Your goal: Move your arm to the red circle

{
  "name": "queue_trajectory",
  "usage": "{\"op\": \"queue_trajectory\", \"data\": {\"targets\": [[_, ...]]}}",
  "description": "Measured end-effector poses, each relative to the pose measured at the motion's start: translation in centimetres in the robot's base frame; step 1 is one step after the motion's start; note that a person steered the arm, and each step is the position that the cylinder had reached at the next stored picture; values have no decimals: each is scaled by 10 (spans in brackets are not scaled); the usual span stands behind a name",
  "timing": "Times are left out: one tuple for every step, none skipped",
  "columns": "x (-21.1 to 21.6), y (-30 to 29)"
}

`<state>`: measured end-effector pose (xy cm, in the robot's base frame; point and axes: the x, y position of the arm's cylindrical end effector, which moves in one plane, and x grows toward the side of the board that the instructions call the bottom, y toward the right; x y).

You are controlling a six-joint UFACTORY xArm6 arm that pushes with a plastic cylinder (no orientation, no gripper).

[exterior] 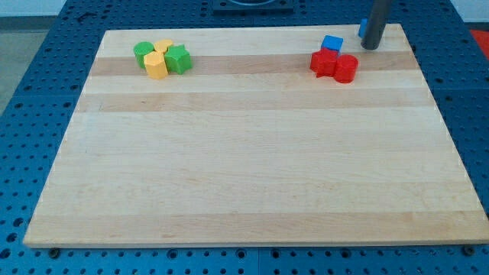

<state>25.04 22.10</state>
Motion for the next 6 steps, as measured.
{"op": "queue_trajectory", "data": {"targets": [[-6,5],[-5,5],[25,6],[65,-2],[104,-21],[123,-60]]}}
